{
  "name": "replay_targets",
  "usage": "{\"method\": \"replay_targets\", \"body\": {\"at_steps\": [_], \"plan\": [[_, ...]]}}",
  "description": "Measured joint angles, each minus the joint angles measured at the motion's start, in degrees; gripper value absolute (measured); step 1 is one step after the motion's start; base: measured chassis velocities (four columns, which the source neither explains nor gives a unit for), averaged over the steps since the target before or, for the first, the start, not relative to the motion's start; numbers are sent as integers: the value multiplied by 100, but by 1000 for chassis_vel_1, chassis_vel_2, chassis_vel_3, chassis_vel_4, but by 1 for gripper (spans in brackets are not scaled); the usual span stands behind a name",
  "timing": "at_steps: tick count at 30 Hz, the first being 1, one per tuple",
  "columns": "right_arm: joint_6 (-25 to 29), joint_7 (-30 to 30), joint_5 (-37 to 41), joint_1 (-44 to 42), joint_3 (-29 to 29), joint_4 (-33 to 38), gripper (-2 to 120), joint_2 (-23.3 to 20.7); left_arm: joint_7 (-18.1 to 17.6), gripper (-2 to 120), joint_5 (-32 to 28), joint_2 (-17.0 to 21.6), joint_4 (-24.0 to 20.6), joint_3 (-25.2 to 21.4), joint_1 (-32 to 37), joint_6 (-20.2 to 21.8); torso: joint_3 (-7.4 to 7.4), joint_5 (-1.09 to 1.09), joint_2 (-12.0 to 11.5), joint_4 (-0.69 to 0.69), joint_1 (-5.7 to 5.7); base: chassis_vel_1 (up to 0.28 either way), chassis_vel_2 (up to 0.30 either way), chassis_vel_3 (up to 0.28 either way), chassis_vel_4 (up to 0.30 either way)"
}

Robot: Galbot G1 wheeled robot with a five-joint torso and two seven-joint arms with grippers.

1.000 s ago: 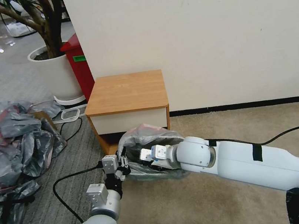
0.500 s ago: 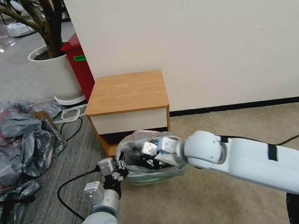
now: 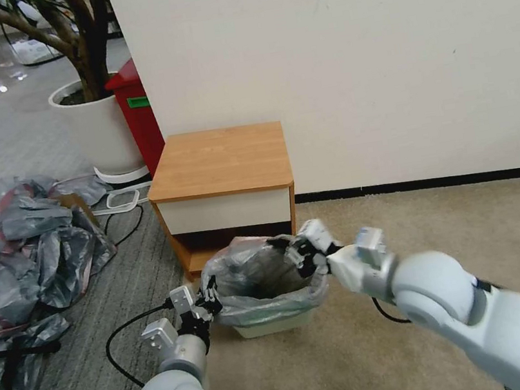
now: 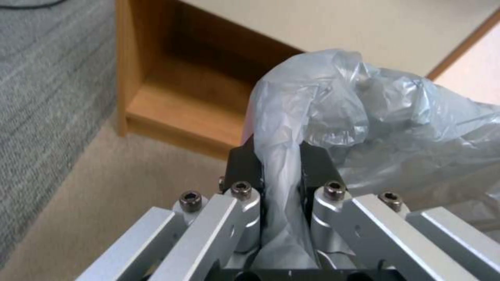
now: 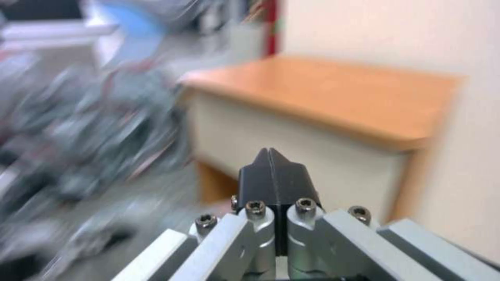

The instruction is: Pick up the garbage bag from the table and place it over the trash can.

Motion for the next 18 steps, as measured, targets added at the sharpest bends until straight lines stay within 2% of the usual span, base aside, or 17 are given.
{"method": "replay_targets", "body": {"at_steps": [1, 2, 3, 4, 5, 6, 8, 10, 11, 14, 16, 18], "plan": [[152, 70, -202, -271, 262, 54, 0, 257, 2, 8, 6, 11, -19, 20, 45, 0, 0, 0, 0, 1, 0, 0, 0, 0, 0], [152, 70, -202, -271, 262, 54, 0, 257, 2, 8, 6, 11, -19, 20, 45, 0, 0, 0, 0, 1, 0, 0, 0, 0, 0], [308, 110, -455, -614, 575, 109, 0, 600, 5, 8, 22, 19, -32, 38, 104, 0, 0, 0, 0, 1, 0, 0, 0, 0, 0], [360, 122, -549, -742, 698, 126, 0, 740, 8, 8, 31, 23, -38, 48, 124, 0, 0, 0, 0, 1, 0, 0, 0, 0, 0], [512, 140, -799, -1074, 1001, 169, 3, 1123, 16, 8, 54, 30, -47, 69, 175, 0, 0, 1, 0, 0, 0, 0, 0, 0, 0], [512, 140, -799, -1074, 1001, 169, 3, 1123, 16, 8, 54, 30, -47, 69, 175, 0, 0, 1, 0, 0, 0, 0, 0, 0, 0], [739, 168, -1127, -1527, 1354, 226, 5, 1623, 29, 8, 70, 34, -67, 106, 239, -1, 0, 0, 0, 0, 0, 0, 0, 0, 0], [970, 229, -1400, -1946, 1620, 288, 14, 2042, 109, 8, 54, 19, -83, 126, 315, -5, 0, -1, 0, 0, 0, 0, 0, 0, 0], [970, 229, -1400, -1946, 1620, 288, 14, 2042, 109, 8, 54, 19, -83, 126, 315, -5, 0, -1, 0, 0, 0, 0, 0, 0, 0], [1234, 449, -1699, -2166, 1676, 263, 27, 2313, 152, 8, 56, -21, -87, 222, 407, -20, 0, -1, 0, 1, 0, 0, 0, 0, 0], [1259, 484, -1721, -2192, 1675, 252, 29, 2345, 154, 8, 59, -29, -91, 241, 423, -22, 0, -1, 0, 1, 0, 0, 0, 0, 0], [1308, 582, -1748, -2265, 1666, 223, 37, 2413, 157, 8, 129, -70, -107, 320, 489, -33, 0, 0, 0, 1, 0, 0, 0, 0, 0]]}}
